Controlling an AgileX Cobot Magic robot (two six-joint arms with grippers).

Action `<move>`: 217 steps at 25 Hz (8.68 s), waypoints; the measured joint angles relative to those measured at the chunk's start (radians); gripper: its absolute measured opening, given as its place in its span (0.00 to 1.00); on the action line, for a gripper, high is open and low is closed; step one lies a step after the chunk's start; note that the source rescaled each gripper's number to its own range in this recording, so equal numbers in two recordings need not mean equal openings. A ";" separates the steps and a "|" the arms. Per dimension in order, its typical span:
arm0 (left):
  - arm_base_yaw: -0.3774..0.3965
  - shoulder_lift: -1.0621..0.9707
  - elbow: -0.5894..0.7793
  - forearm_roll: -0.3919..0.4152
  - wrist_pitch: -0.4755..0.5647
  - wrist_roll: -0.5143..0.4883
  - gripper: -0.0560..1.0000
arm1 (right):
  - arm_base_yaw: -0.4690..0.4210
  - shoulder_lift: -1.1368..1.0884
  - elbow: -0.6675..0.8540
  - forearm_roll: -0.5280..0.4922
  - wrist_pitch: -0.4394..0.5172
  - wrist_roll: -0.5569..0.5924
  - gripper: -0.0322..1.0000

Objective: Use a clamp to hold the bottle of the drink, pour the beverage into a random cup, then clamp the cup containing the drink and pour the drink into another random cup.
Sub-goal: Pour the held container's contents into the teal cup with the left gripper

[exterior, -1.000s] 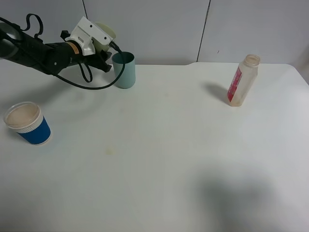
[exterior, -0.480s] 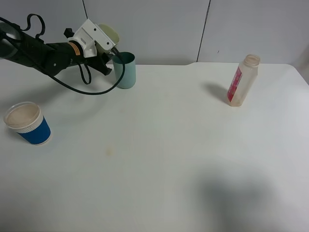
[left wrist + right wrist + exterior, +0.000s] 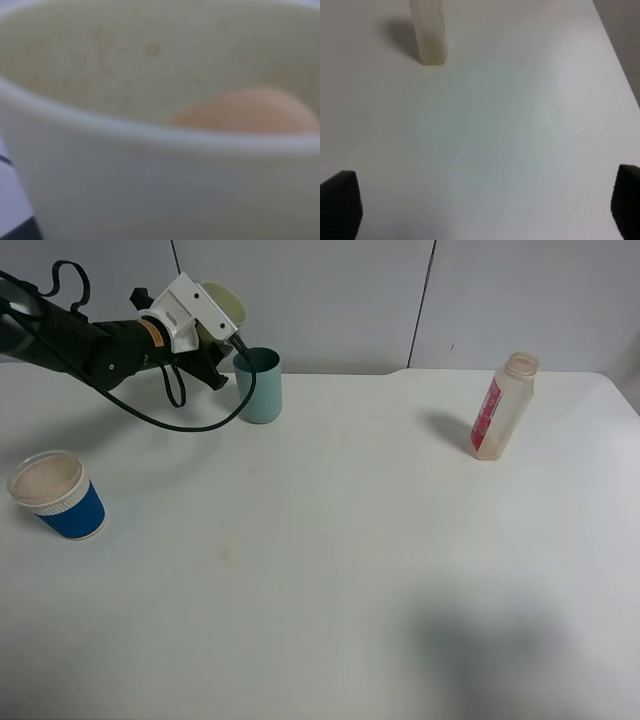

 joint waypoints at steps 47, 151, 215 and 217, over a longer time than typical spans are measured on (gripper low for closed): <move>0.004 0.050 -0.072 0.054 0.077 0.218 0.08 | 0.000 0.000 0.000 0.000 0.000 0.000 1.00; 0.054 0.015 -0.077 0.052 0.094 0.505 0.08 | 0.000 0.000 0.000 0.000 0.000 0.000 1.00; -0.008 0.008 -0.077 0.052 0.139 0.605 0.08 | 0.000 0.000 0.000 0.000 0.000 0.000 1.00; -0.008 0.005 -0.084 0.052 0.147 0.608 0.08 | 0.000 0.000 0.000 0.000 0.000 0.000 1.00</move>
